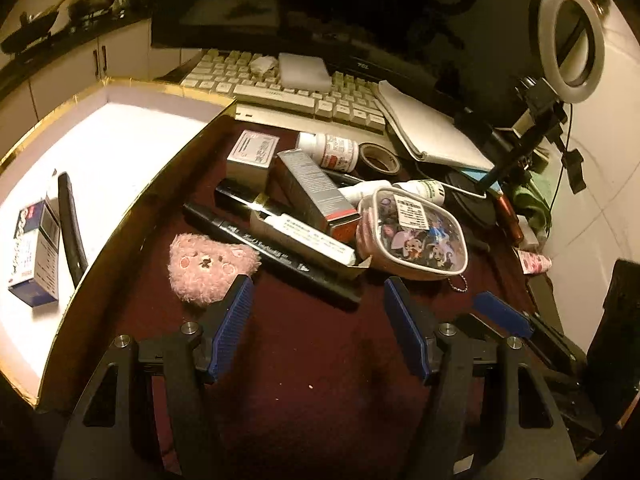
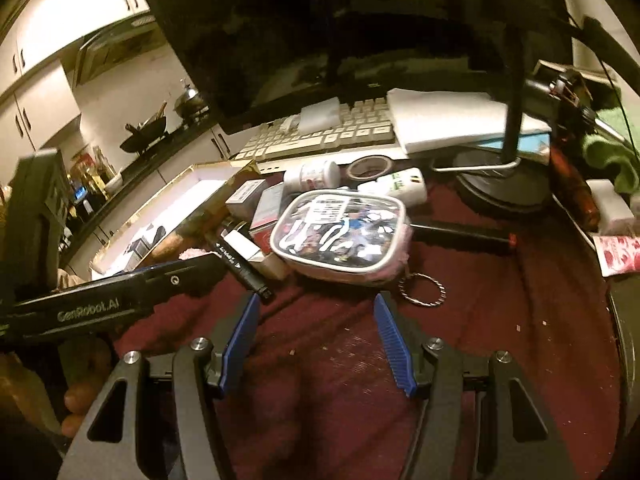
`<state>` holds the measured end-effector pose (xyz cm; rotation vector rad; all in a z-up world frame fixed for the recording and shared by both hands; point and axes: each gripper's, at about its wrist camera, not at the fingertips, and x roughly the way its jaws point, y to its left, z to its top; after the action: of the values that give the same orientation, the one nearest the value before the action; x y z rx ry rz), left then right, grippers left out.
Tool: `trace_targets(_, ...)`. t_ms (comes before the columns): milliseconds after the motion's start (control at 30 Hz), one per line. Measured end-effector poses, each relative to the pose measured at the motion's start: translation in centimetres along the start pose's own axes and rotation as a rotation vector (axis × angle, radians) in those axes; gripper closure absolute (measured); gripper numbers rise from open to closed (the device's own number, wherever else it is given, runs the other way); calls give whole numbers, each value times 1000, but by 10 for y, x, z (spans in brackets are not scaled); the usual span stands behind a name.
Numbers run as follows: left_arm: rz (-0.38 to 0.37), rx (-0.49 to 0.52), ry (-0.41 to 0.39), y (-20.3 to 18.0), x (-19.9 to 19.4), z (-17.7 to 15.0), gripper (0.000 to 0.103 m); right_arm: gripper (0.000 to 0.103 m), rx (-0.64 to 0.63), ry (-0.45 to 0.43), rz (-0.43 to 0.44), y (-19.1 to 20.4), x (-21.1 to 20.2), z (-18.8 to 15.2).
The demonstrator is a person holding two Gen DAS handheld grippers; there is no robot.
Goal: Organize objects
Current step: 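Move the left gripper to the pink fluffy pouch and grasp it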
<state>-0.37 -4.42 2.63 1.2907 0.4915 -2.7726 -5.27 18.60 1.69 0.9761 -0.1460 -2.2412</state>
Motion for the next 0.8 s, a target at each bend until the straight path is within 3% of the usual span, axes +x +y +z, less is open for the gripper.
trace_targets(200,72,-28,-47,22,-10,4,35,43,-5,22,14,2,2,-3)
trace_targets(300,143,-2,-62,30,-10,2,35,43,-16,20,16,9,4,-5)
trace_targets(700,85,-47,5,50,21,3,36,43,-76,37,23,36,14,-3)
trace_targets(767,93,-49,-4,50,21,3,43,43,-74,51,20,36,18,-4)
trace_targets(800,108,-46,-9,51,21,3,55,43,-70,57,20,36,20,-4)
